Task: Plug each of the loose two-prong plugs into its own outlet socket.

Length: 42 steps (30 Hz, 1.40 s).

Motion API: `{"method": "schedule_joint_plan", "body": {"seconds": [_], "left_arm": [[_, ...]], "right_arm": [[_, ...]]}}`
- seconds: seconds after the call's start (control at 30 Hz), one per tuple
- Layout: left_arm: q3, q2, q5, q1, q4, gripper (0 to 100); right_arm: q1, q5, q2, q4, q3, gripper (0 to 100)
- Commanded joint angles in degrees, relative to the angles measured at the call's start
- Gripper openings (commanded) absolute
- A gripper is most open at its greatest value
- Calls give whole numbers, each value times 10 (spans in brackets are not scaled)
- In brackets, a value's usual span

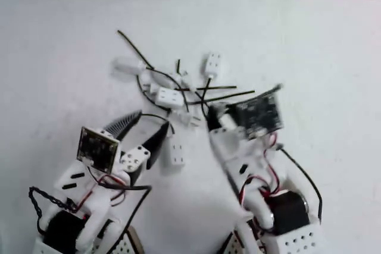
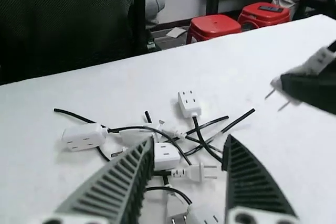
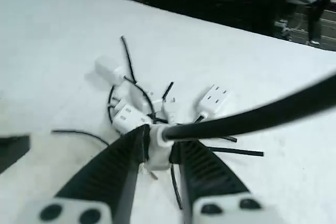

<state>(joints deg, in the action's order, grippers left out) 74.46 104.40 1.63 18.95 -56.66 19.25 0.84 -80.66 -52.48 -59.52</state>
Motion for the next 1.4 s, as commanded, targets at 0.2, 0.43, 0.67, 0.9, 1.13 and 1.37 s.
{"method": "schedule_joint_plan", "body": {"seconds": [0.2, 0.43, 0.67, 0.9, 1.13, 1.37], "left_arm": [[-59, -276, 9, -4, -12, 241], [-118, -485, 2, 33, -10, 238], [-129, -647, -50, 51, 64, 241], [-130, -744, -52, 51, 162, 239], [-130, -793, -53, 51, 213, 238], [-205, -864, -73, 46, 121, 228]], "right_arm": [[-125, -69, -1, 129, -40, 17], [-127, -76, -1, 134, -46, 18], [-127, -72, -1, 134, -46, 18], [-128, -71, -1, 133, -46, 18], [-128, -70, -1, 132, -46, 18], [-128, -70, -1, 131, -47, 18]]}}
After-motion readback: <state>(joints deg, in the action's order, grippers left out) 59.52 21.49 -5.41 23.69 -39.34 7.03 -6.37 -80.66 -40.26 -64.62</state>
